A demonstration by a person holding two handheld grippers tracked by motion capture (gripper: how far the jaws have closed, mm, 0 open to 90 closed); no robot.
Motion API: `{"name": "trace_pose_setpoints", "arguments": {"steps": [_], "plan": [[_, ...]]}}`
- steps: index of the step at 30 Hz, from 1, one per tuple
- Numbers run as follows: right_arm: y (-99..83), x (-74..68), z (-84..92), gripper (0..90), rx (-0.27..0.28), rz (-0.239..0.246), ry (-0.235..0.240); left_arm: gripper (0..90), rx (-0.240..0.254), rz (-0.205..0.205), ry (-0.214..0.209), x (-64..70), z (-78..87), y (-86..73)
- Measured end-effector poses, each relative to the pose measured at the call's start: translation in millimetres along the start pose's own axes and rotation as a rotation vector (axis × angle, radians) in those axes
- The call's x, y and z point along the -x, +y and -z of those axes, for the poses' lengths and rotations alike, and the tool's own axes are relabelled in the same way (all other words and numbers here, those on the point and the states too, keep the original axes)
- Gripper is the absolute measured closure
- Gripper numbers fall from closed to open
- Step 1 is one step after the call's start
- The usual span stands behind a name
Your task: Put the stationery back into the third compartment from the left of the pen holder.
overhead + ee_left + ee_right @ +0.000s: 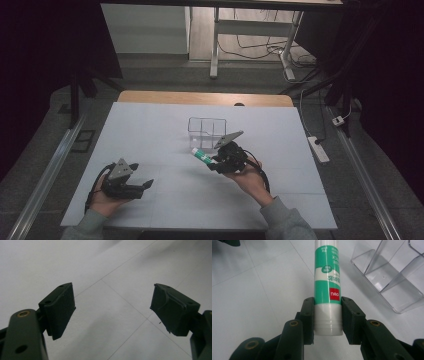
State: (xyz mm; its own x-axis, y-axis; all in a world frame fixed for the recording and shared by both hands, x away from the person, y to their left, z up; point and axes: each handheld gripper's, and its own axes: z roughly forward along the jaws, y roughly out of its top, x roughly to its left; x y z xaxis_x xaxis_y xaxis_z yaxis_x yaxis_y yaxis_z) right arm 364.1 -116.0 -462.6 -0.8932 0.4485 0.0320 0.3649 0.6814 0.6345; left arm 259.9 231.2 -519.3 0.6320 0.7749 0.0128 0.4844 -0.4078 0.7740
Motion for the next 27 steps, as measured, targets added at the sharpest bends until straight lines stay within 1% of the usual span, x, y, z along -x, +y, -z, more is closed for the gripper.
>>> {"name": "trace_pose_setpoints", "arguments": {"steps": [1, 4, 7, 9, 10, 12, 14, 15, 18, 21, 27], "plan": [[-0.3, -0.6, 1.0, 65.3, -0.003, -0.003, 0.003, 19.2, 0.001, -0.003, -0.001, 0.4, -0.3, 0.5], [-2.5, -1.0, 1.7, 65.3, -0.013, 0.008, -0.003, 19.4, 0.0, -0.015, -0.004, 1.3, -1.9, 1.8], [-4.2, -1.1, 2.5, 65.3, -0.016, -0.005, -0.004, 19.4, 0.001, -0.019, -0.008, 1.6, -3.2, 3.5], [-5.1, -1.4, 2.8, 65.3, -0.013, -0.004, 0.0, 19.5, 0.001, -0.029, -0.007, 2.2, -4.0, 5.3], [-5.4, -1.7, 2.8, 65.3, -0.012, -0.003, 0.0, 19.6, -0.002, -0.041, -0.007, 2.9, -4.5, 6.5], [-5.6, -1.7, 2.7, 65.3, -0.02, 0.002, 0.0, 19.5, -0.011, -0.079, -0.008, 5.7, -4.9, 9.7], [-5.8, -1.8, 1.7, 65.3, -0.016, 0.004, 0.006, 19.4, -0.006, -0.093, -0.023, 7.6, -4.9, 13.3], [-5.8, -2.3, 1.2, 65.3, -0.017, 0.008, 0.006, 19.4, -0.006, -0.105, -0.021, 8.1, -4.8, 16.0], [-5.6, -4.1, -0.1, 65.3, -0.021, 0.02, 0.015, 19.5, -0.003, -0.118, -0.02, 7.7, -5.6, 22.6], [-5.1, -6.0, -0.8, 65.3, -0.02, 0.029, 0.024, 20.4, -0.009, -0.148, -0.02, 9.6, -9.4, 29.3], [-4.6, -8.8, -2.4, 65.3, -0.034, 0.041, 0.045, 20.8, -0.029, -0.243, -0.032, 23.1, -19.2, 42.5]]}}
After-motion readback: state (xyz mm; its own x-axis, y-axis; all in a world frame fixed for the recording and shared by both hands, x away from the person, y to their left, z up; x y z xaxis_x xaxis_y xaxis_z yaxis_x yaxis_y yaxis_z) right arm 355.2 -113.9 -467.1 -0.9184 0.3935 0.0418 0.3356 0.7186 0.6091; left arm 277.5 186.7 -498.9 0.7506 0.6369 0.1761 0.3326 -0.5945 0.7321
